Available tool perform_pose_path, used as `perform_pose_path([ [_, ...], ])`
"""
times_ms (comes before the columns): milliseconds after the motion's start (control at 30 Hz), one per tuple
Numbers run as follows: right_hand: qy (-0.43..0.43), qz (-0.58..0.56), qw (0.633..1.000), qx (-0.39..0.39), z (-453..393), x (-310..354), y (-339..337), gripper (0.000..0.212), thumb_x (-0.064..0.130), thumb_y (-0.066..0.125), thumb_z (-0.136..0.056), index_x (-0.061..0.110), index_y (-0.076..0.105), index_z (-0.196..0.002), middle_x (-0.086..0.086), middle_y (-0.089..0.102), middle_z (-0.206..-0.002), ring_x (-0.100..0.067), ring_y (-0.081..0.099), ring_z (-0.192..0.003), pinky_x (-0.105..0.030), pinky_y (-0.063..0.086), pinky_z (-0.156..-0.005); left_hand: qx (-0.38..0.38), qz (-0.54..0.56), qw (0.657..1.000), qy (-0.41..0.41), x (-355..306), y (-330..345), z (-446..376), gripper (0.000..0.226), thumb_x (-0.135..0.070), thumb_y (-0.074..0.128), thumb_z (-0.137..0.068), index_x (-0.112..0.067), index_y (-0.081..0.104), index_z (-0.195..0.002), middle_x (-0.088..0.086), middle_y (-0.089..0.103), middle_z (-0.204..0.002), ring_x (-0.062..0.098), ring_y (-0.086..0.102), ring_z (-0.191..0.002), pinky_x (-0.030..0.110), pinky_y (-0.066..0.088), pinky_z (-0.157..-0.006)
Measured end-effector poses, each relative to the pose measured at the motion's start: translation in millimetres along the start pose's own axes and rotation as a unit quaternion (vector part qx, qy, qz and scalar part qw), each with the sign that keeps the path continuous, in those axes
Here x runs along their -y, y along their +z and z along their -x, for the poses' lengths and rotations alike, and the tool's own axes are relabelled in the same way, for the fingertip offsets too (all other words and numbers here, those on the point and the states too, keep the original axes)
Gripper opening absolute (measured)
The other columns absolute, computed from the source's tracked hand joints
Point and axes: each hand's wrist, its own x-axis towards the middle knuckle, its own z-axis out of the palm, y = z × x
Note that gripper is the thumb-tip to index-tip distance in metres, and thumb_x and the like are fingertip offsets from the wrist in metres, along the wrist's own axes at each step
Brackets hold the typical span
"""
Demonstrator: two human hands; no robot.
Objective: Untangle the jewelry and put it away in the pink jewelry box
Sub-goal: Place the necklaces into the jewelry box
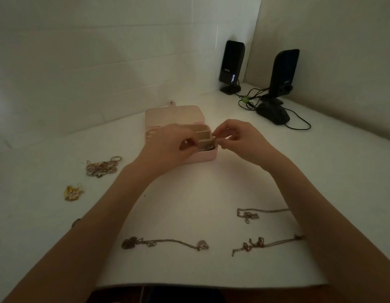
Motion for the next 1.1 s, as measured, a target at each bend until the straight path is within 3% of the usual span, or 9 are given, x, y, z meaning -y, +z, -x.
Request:
perform_pose_path([
  [67, 0.017, -0.027, 0.999, -0.001, 12, -3, -12, 0.015, 0.016, 0.067, -0.085, 0.013, 0.066, -0.099, 0.001, 0.071, -0.089, -0.011, 0.065, -0.074, -0.016, 0.05, -0.068, 0.009, 0.043, 0.998, 0.035, -22, 1, 3, 0.011, -0.022, 0.076, -0.074, -0.015, 0.071, -0.081, -0.015, 0.056, -0.072, 0.002, 0.047, -0.066, 0.006, 0.036, -0.065],
  [233, 0.058, -0.032, 0.998, 0.016, 49, -19, -36, 0.01, 0.018, 0.066, -0.086, 0.014, 0.067, -0.095, 0.002, 0.071, -0.084, 0.002, 0.063, -0.067, -0.008, 0.049, -0.062, 0.186, 0.134, 0.969, 0.095, -69, 17, 17, 0.027, -0.043, 0.072, -0.073, -0.027, 0.071, -0.095, -0.017, 0.065, -0.092, -0.001, 0.057, -0.084, 0.013, 0.046, -0.072],
  [367, 0.092, -0.032, 0.995, 0.011, 73, -31, -46, 0.012, 0.019, 0.067, -0.085, 0.011, 0.067, -0.095, -0.004, 0.072, -0.085, 0.003, 0.063, -0.066, -0.007, 0.049, -0.062, 0.256, 0.114, 0.947, 0.159, -88, 37, 25, 0.033, -0.041, 0.071, -0.077, -0.026, 0.071, -0.107, -0.01, 0.064, -0.114, -0.002, 0.049, -0.103, 0.007, 0.031, -0.089],
  [500, 0.117, -0.026, 0.993, 0.009, 89, -37, -60, 0.013, 0.022, 0.064, -0.087, 0.013, 0.067, -0.096, 0.0, 0.071, -0.085, 0.004, 0.063, -0.066, -0.007, 0.046, -0.061, 0.244, 0.151, 0.94, 0.185, -85, 41, 28, 0.023, -0.032, 0.072, -0.079, -0.023, 0.074, -0.099, -0.006, 0.069, -0.108, 0.0, 0.052, -0.098, 0.007, 0.036, -0.087],
  [600, 0.15, 0.022, 0.988, 0.008, 100, -46, -74, 0.012, 0.03, 0.063, -0.088, 0.02, 0.068, -0.093, 0.004, 0.072, -0.087, -0.004, 0.066, -0.077, -0.015, 0.05, -0.072, 0.226, 0.167, 0.944, 0.174, -79, 40, 28, 0.016, -0.02, 0.072, -0.076, -0.018, 0.076, -0.091, -0.004, 0.073, -0.098, 0.001, 0.056, -0.092, 0.007, 0.041, -0.081],
  [700, 0.162, 0.045, 0.983, 0.073, 113, -49, -87, 0.011, 0.033, 0.062, -0.087, 0.03, 0.069, -0.095, 0.011, 0.07, -0.096, 0.003, 0.063, -0.085, -0.012, 0.042, -0.074, 0.195, 0.146, 0.961, 0.133, -67, 36, 23, 0.016, -0.008, 0.072, -0.075, -0.017, 0.076, -0.088, -0.003, 0.074, -0.091, 0.001, 0.059, -0.082, 0.005, 0.042, -0.072],
  [833, 0.138, 0.108, 0.971, 0.164, 123, -48, -94, 0.022, 0.028, 0.071, -0.08, 0.033, 0.065, -0.101, 0.01, 0.056, -0.101, 0.009, 0.05, -0.082, -0.002, 0.035, -0.072, 0.161, 0.103, 0.974, 0.119, -55, 31, 19, 0.015, -0.006, 0.069, -0.078, -0.013, 0.077, -0.087, -0.002, 0.074, -0.083, 0.007, 0.062, -0.073, 0.013, 0.048, -0.068],
  [1000, 0.097, 0.153, 0.977, 0.115, 118, -53, -80, 0.013, 0.026, 0.075, -0.077, 0.031, 0.064, -0.081, 0.011, 0.051, -0.092, 0.0, 0.046, -0.075, -0.007, 0.036, -0.068, 0.147, 0.08, 0.979, 0.118, -50, 34, 17, 0.019, -0.005, 0.066, -0.077, -0.017, 0.076, -0.086, -0.006, 0.073, -0.082, 0.003, 0.059, -0.071, 0.018, 0.048, -0.07],
  [1100, 0.072, 0.151, 0.982, 0.089, 117, -56, -75, 0.012, 0.025, 0.075, -0.076, 0.029, 0.064, -0.076, 0.007, 0.053, -0.089, -0.003, 0.046, -0.07, -0.011, 0.037, -0.066, 0.146, 0.078, 0.979, 0.122, -50, 36, 18, 0.019, -0.005, 0.065, -0.079, -0.018, 0.075, -0.088, -0.007, 0.072, -0.083, 0.0, 0.056, -0.07, 0.012, 0.045, -0.068],
])
